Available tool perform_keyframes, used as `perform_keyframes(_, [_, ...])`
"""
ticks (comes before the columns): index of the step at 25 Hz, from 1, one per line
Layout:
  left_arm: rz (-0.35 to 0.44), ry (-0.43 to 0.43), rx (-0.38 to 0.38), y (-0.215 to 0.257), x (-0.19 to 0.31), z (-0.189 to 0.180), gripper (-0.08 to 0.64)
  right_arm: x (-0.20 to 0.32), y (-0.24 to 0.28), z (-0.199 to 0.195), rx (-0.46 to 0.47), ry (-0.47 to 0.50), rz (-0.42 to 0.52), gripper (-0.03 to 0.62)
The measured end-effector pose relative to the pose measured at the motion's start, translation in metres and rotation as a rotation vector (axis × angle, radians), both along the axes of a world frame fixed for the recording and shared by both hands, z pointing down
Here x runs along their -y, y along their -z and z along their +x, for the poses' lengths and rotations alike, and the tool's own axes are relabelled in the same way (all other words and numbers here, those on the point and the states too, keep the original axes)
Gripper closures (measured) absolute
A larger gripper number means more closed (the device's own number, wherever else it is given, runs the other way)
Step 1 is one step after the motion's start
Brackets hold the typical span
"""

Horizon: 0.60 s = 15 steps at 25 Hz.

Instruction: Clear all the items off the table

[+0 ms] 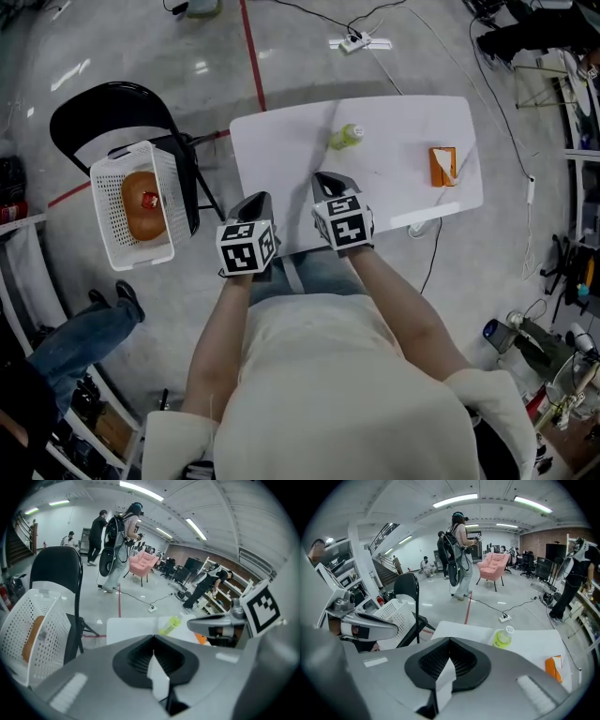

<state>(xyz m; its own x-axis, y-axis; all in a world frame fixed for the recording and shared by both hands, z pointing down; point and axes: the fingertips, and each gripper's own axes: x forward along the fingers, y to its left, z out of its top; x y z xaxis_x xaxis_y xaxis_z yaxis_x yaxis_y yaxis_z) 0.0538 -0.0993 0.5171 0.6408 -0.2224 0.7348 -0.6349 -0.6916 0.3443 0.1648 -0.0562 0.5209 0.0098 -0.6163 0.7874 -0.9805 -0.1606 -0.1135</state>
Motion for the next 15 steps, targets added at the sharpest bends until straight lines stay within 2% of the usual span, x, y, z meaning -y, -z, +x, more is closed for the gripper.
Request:
perform_keyframes(10, [-0.035, 0.043, 0.042, -0.046, -0.022, 0.044, 0.552, -0.033, -0.058, 0.063, 0.023, -0.027, -0.072, 0.594])
perform_keyframes(15, [-0.058, 0.073, 0.064, -0.068, -0.032, 0.058, 0.551, -0.039, -0.088, 0.089, 0.049, -0.026, -0.101, 0.533])
